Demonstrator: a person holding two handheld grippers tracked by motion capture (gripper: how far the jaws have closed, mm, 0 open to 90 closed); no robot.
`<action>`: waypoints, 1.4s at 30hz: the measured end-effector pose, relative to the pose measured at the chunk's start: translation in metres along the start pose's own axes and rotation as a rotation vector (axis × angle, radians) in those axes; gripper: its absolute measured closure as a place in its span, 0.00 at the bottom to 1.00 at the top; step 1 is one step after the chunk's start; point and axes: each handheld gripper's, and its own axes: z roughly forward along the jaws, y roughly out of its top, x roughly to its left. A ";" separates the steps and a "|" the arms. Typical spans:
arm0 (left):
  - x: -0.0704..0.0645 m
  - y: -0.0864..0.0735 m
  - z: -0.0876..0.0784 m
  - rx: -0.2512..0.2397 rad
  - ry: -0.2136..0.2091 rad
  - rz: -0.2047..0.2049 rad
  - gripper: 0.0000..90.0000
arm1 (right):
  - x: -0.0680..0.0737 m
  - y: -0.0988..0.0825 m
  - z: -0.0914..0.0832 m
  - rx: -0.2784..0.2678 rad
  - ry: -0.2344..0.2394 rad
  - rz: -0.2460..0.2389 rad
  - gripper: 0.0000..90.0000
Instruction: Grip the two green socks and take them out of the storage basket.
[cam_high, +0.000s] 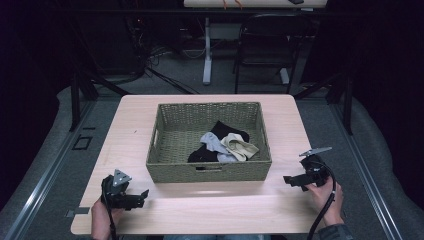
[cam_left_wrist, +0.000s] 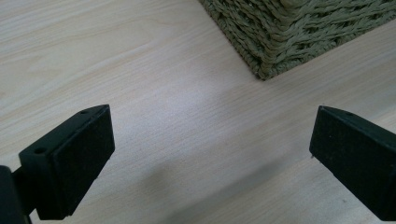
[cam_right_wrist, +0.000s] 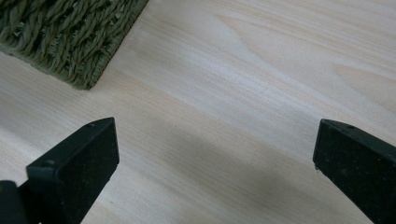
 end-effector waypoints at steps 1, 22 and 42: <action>0.000 0.000 0.000 0.002 0.000 0.000 0.00 | 0.000 0.000 0.000 -0.003 0.007 0.003 0.00; 0.002 0.001 0.004 -0.002 -0.004 -0.011 0.00 | -0.002 -0.001 -0.002 -0.022 0.021 -0.015 0.00; 0.001 -0.004 -0.003 -0.010 -0.023 0.001 0.00 | 0.007 0.017 -0.020 -0.068 0.019 -0.077 0.00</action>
